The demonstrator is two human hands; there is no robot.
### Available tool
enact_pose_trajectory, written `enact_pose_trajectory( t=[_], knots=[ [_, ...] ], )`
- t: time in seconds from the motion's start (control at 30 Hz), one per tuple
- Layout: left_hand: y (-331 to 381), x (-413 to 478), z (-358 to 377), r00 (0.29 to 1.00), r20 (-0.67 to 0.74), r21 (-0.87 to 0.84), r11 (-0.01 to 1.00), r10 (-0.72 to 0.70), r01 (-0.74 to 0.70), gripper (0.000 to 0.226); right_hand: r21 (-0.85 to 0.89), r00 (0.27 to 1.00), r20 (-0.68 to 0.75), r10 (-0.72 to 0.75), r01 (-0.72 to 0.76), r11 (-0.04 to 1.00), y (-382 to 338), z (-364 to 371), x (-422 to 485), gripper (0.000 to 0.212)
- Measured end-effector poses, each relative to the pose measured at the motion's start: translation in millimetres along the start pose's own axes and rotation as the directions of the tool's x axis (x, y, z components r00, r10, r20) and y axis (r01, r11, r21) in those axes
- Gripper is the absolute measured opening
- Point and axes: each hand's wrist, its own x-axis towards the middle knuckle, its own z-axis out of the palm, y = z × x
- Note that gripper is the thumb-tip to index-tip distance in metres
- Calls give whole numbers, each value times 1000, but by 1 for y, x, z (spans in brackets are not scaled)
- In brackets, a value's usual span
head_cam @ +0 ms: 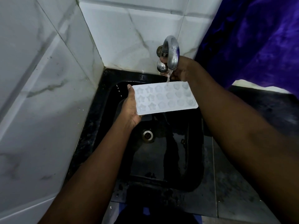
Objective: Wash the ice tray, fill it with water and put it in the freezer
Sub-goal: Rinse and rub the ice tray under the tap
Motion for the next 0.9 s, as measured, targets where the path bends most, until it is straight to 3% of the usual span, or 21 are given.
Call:
enact_pose_trajectory(
  t=[0.1, 0.23, 0.3, 0.43, 0.53, 0.67, 0.77, 0.9],
  knots=[
    [2, -7, -6, 1000, -3, 0, 1000, -14, 14, 83, -17, 999, 38, 37, -36, 999, -7, -1, -2, 18],
    [5, -20, -16, 999, 19, -12, 999, -33, 33, 83, -183, 1000, 6, -23, 23, 983, -21, 3, -33, 28],
    [8, -27, -26, 999, 26, -19, 999, -26, 26, 84, -238, 991, -60, -120, 103, 966, -20, 8, -59, 26],
    [13, -43, -53, 999, 37, -11, 1000, 4, -4, 85, -103, 904, -219, -366, 352, 930, 12, 15, -112, 18],
    [12, -57, -65, 999, 42, -3, 1000, 1, 0, 81, -183, 838, -286, -464, 427, 885, 58, 24, -143, 11],
    [2, -77, -78, 999, 23, -2, 1000, -25, 25, 76, -282, 804, -224, -551, 487, 827, 108, 43, -187, 21],
    [-4, -90, -84, 999, 12, -2, 999, -45, 45, 74, -448, 776, -157, -611, 495, 744, 135, 55, -203, 13],
    [-12, -104, -92, 998, 9, 8, 998, -59, 59, 75, -580, 821, -109, -561, 405, 706, 150, 67, -223, 28]
  ],
)
